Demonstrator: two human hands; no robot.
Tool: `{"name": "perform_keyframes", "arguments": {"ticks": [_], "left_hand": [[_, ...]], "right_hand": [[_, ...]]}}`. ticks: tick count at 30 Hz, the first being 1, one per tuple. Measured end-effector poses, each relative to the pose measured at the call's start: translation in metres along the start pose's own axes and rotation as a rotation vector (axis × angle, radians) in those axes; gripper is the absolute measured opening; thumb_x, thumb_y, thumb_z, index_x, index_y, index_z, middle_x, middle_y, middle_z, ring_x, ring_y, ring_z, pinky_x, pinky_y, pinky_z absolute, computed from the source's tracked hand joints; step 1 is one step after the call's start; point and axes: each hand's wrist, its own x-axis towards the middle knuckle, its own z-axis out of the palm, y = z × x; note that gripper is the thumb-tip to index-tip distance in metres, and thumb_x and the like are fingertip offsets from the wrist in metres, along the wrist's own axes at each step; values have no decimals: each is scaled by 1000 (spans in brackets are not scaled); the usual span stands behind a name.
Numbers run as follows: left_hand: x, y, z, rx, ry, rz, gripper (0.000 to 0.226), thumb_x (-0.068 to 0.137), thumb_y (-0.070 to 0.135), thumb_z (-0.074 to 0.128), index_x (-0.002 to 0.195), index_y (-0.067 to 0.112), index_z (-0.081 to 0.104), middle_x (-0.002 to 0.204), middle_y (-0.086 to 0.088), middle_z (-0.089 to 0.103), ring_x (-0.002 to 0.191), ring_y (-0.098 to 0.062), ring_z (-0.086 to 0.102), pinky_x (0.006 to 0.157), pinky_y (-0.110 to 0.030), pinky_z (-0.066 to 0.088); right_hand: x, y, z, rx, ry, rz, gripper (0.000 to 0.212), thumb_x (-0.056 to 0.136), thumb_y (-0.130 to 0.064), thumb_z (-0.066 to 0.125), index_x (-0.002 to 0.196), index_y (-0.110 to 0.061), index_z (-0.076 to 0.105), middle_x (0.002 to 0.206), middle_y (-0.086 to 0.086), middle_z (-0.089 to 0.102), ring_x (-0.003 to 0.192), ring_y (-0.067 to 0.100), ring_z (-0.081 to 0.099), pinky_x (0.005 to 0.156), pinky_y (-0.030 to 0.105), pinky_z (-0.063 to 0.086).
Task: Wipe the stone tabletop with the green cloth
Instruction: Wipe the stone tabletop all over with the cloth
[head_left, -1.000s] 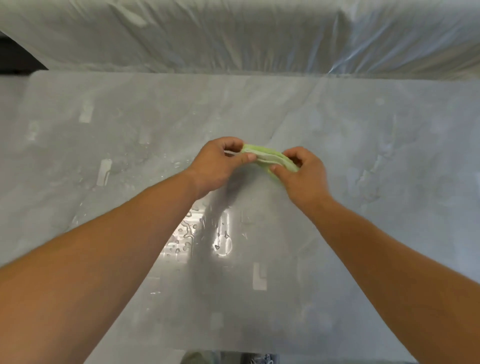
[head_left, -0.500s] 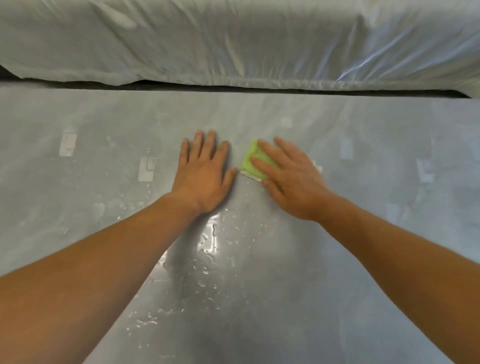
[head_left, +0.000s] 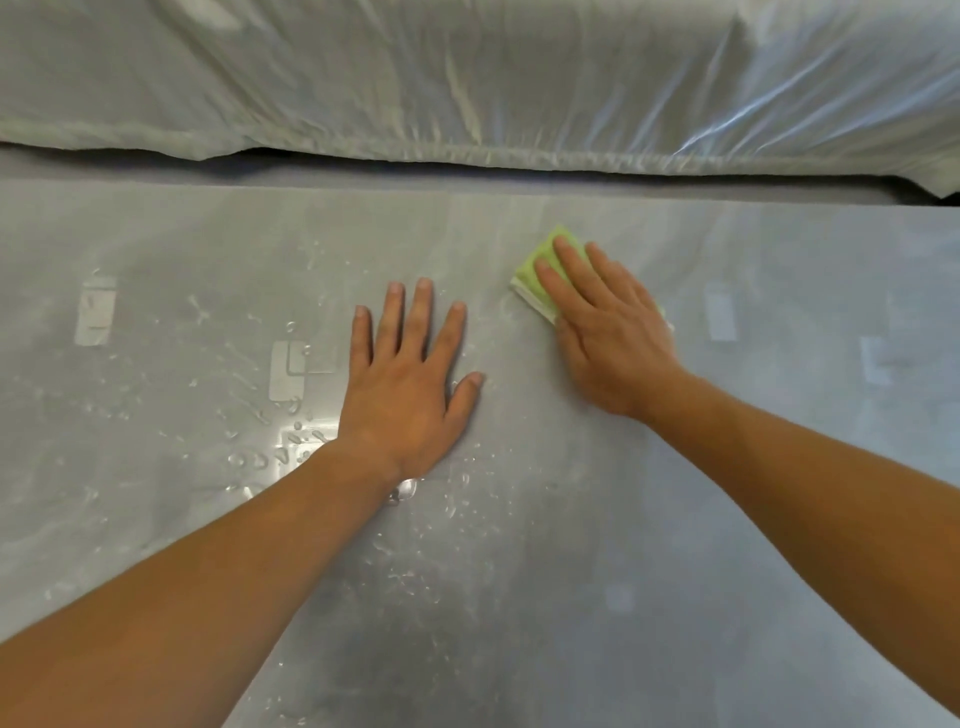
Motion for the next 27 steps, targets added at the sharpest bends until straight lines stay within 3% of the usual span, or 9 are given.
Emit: {"name": "perform_keyframes", "arguments": {"ticks": [5,7,10,12,17,20,23,25,27], "left_hand": [[0,-1,1,-36,30,10,71,98,63,10,160,28,4,168,-8,-11,152,-28,-19,120,-51,-14],[0,-1,1,-51,32,12,71,98,62,12,160,27,7,168,-8,-9,152,-28,-17,120,-50,-14],[0,0,-2,-82,27,22,70,99,60,15,160,26,8,168,-8,-8,152,-27,-18,120,-49,-16],[0,0,-4,-95,25,27,70,99,58,16,160,25,9,168,-9,-8,152,-27,-18,120,-49,-16],[-1,0,-6,-159,30,14,73,97,51,21,159,15,10,168,-8,-5,153,-25,-16,122,-51,-11],[-3,0,-10,-254,44,12,74,91,40,28,155,6,19,168,-12,1,154,-24,-11,122,-49,-10],[-4,0,-13,-311,67,23,72,84,34,32,148,1,28,166,-17,6,154,-25,-7,122,-48,-9],[-5,-1,-13,-327,81,24,68,84,31,33,144,1,31,165,-18,8,154,-27,-4,123,-48,-8],[-6,-1,-12,-329,84,25,63,85,30,35,141,2,33,164,-18,9,154,-27,-4,123,-47,-9]], "right_hand": [[63,13,-14,91,103,418,54,102,-28,32,155,-24,24,166,3,11,149,32,16,121,47,16],[60,-17,-4,61,123,344,56,101,-32,31,156,-25,23,166,4,12,150,33,16,121,46,16],[18,-33,4,4,5,-80,57,99,-30,29,156,-28,25,165,-1,16,151,30,16,122,44,15],[20,-9,-3,-28,-31,-179,56,98,-25,33,155,-26,29,164,1,19,151,31,19,122,46,17],[69,-14,-8,65,97,304,56,99,-27,35,155,-25,27,166,3,14,149,34,18,120,48,17],[42,-58,10,24,80,80,58,98,-32,31,155,-25,25,165,3,16,150,34,18,120,47,18],[9,-43,6,-3,-41,-195,59,97,-28,34,155,-28,25,165,0,17,151,30,16,122,44,13],[18,-7,-1,-39,-34,-107,60,96,-20,41,155,-24,28,164,4,18,150,34,20,120,46,15],[33,23,-9,10,36,204,59,99,-21,40,155,-25,25,165,4,14,149,35,19,121,47,16]]}}
